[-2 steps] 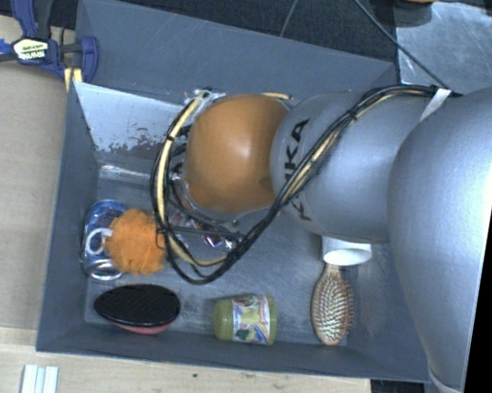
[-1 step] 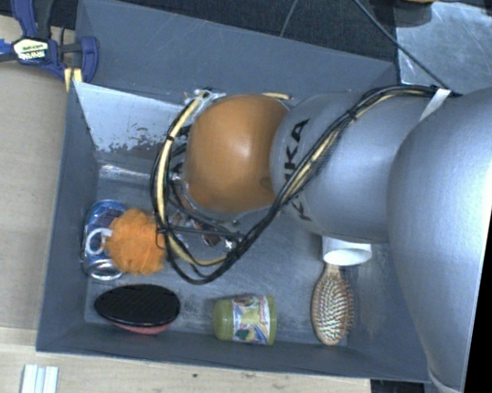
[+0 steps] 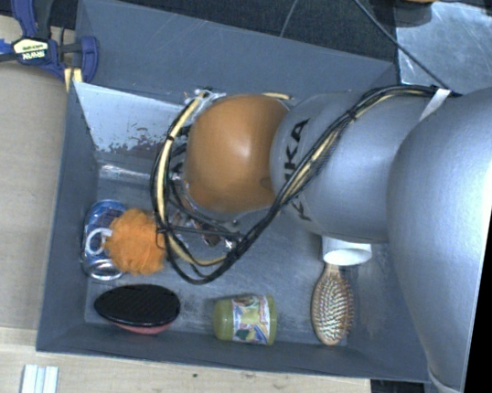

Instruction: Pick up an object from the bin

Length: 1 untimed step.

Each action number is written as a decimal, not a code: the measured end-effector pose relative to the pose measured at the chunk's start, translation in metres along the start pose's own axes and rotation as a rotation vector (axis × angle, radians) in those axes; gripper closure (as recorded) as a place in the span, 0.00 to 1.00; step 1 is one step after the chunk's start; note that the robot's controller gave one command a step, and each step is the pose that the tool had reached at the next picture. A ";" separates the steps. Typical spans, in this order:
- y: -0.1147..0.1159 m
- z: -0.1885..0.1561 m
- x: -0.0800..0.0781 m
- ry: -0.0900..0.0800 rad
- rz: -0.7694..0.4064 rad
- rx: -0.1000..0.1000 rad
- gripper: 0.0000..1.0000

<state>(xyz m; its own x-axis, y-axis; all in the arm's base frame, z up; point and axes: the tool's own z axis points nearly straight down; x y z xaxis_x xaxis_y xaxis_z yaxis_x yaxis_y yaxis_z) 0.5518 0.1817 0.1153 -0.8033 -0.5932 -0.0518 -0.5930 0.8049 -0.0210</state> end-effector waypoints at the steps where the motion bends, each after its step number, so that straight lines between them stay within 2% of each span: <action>1: 0.000 0.000 0.000 0.000 0.001 0.000 1.00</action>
Offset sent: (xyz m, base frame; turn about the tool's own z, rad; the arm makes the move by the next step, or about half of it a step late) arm 0.0000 0.0000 0.0000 0.0000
